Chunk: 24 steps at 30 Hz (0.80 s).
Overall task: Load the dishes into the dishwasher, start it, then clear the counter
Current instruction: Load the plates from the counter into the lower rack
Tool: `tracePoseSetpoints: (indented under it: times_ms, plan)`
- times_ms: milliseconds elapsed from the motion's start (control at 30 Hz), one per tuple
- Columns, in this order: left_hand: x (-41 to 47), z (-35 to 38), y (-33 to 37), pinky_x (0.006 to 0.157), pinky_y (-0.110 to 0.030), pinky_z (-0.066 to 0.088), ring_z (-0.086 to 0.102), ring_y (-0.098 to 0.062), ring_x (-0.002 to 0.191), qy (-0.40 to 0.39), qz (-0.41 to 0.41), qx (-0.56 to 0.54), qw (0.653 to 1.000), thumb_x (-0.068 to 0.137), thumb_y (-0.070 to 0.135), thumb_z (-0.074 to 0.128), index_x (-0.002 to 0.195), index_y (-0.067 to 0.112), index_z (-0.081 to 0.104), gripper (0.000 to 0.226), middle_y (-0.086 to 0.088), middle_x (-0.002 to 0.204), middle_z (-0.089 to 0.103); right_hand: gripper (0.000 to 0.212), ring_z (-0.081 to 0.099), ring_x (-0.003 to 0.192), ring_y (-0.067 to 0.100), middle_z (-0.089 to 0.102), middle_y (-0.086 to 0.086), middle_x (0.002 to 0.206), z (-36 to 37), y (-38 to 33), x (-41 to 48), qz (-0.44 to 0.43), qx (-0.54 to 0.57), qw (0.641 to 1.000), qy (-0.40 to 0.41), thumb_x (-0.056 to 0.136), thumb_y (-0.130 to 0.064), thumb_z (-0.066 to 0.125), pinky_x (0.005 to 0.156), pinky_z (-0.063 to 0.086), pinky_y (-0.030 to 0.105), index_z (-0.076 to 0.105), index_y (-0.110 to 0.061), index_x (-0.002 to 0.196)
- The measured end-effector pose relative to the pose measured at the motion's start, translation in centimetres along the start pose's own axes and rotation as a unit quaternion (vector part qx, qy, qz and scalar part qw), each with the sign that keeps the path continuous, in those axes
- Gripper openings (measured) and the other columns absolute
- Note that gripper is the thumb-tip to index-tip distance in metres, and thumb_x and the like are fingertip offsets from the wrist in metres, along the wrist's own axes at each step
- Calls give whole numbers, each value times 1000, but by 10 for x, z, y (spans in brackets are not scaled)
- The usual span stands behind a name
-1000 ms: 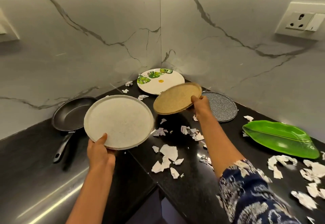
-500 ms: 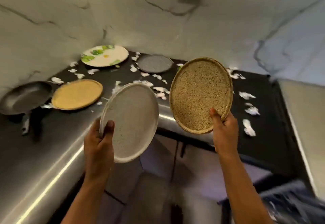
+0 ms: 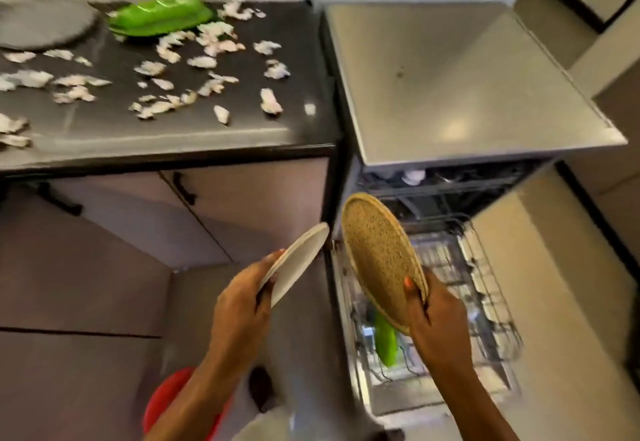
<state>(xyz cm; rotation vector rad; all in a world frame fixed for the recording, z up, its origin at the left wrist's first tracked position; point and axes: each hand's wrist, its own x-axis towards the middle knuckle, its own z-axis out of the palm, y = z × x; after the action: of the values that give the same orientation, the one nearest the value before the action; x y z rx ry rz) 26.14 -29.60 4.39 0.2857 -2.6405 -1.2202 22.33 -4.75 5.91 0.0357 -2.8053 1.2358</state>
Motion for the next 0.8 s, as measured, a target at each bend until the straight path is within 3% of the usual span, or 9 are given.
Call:
tracePoseSetpoints:
  times_ms: [100, 200, 333, 400, 467, 533, 800]
  plan:
    - [-28, 69, 4, 75, -21, 44, 53, -4, 101, -53, 45, 91, 993, 84, 23, 44, 127, 36, 56, 47, 12, 115, 64, 63, 55, 68, 9, 58, -5, 82, -25, 74, -24, 49, -52, 997, -31, 87, -58, 25, 56, 35, 6, 59, -14, 116]
    - [-60, 141, 10, 66, -30, 52, 51, -6, 100, -97, 43, 125, 986, 86, 31, 38, 128, 38, 49, 43, 11, 114, 63, 51, 58, 72, 14, 59, -4, 81, -51, 149, -35, 88, -85, 991, -51, 86, -43, 32, 56, 35, 14, 59, -14, 118]
    - [-99, 219, 16, 56, -35, 56, 63, -21, 85, -139, 42, 138, 980, 87, 22, 36, 129, 33, 45, 45, 0, 106, 67, 59, 59, 68, 19, 62, 5, 78, -75, 230, -38, 139, -72, 986, -58, 82, -53, 30, 55, 37, 12, 60, -11, 110]
    - [-113, 245, 19, 51, -29, 53, 64, -21, 79, -149, 41, 158, 975, 85, 13, 44, 129, 29, 49, 47, -1, 101, 68, 67, 62, 72, 26, 64, 12, 82, -74, 261, -34, 179, -55, 981, -60, 77, -62, 29, 60, 47, 24, 60, -12, 109]
    - [-125, 269, 19, 46, -26, 50, 65, -21, 75, -149, 39, 169, 974, 76, -4, 65, 126, 22, 57, 56, -2, 98, 69, 48, 66, 78, 30, 67, 16, 92, -61, 296, -34, 177, -107, 976, -69, 91, -44, 44, 66, 51, 31, 58, -5, 116]
    - [-136, 289, 15, 43, -25, 48, 65, -21, 70, -140, 34, 185, 972, 64, -11, 77, 122, 17, 63, 66, -4, 94, 70, 33, 67, 81, 30, 67, 15, 97, -42, 326, -33, 181, -157, 966, -93, 96, -23, 46, 68, 53, 32, 56, -2, 120]
    - [-134, 341, -14, 46, -24, 46, 62, -22, 65, -107, 23, 189, 976, 69, -11, 74, 124, 13, 63, 61, -7, 90, 70, 26, 64, 91, 29, 65, 11, 102, 32, 385, -18, 217, -152, 954, -140, 97, -22, 45, 80, 53, 38, 52, -8, 118]
